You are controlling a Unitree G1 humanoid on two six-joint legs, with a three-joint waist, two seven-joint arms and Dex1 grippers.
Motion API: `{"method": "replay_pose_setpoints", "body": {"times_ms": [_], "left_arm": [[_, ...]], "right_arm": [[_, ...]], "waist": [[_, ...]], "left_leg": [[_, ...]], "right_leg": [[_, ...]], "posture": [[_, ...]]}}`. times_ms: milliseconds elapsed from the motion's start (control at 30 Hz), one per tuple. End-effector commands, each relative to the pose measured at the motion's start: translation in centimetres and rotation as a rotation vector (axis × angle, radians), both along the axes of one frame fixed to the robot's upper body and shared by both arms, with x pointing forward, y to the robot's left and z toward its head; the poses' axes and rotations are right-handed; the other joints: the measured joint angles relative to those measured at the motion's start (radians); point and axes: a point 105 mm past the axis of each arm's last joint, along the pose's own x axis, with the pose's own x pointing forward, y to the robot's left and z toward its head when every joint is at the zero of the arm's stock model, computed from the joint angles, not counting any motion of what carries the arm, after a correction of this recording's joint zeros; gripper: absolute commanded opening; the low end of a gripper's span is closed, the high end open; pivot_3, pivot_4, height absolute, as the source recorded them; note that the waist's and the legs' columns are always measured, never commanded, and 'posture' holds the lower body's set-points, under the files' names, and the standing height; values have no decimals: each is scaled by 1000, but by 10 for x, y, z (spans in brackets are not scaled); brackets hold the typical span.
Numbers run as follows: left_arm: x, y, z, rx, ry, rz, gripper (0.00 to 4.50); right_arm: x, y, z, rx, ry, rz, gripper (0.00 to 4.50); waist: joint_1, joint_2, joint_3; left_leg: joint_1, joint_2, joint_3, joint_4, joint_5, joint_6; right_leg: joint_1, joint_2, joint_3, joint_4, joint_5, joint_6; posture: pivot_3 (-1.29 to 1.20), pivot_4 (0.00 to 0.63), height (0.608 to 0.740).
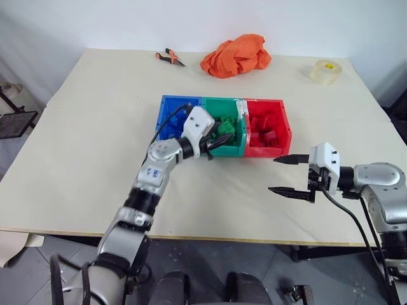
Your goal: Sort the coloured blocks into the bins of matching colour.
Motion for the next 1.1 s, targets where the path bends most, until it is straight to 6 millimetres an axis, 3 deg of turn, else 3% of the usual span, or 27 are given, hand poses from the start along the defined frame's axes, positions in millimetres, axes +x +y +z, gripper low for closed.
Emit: {"method": "replay_pose_setpoints", "body": {"times_ms": [33,267,367,500,733,933,1000,1100], "left_arm": [[15,-1,4,-12,-10,46,2221],[19,-1,12,-3,-39,19,4432],[7,5,16,-22,-55,-64,4473],[-26,33,14,-75,-12,-185,4473],[-89,123,1,-22,155,-146,4473],[-111,203,4,36,196,54,4473],[-116,223,0,89,190,110,4473],[-117,236,0,96,187,137,4473]], "right_arm": [[-5,-2,15,16,-59,-20,4500],[-11,-6,13,24,-56,-55,4500],[-11,-7,13,26,-56,-58,4500],[-6,-7,15,27,-58,-48,4500],[12,-13,22,28,-60,-33,4500],[26,-26,22,21,-44,-30,4500],[30,-31,22,13,-40,-35,4500],[35,-36,21,4,-37,-41,4500]], "waist": [[-3,0,0],[-4,-1,0],[-5,-1,0],[-13,0,0],[-31,0,0],[-27,0,0],[-29,0,1],[-29,1,1]], "left_leg": [[0,0,0,0,0,0],[0,0,1,0,0,0],[0,0,1,0,0,0],[0,1,0,0,0,0],[0,3,-2,0,0,-1],[0,2,-7,0,0,-1],[0,1,-7,-1,0,-1],[0,1,-7,-1,0,-1]], "right_leg": [[0,0,0,0,0,0],[-1,0,0,0,0,0],[-1,0,0,0,0,0],[-2,1,1,1,0,0],[-1,1,3,1,0,0],[2,-1,5,1,0,-1],[2,-1,5,0,-1,-1],[2,-1,5,0,-1,-1]], "posture": [[0,150,740],[0,150,740],[0,150,740],[0,150,740],[0,150,740],[0,150,740],[0,150,740],[0,150,740]]}}
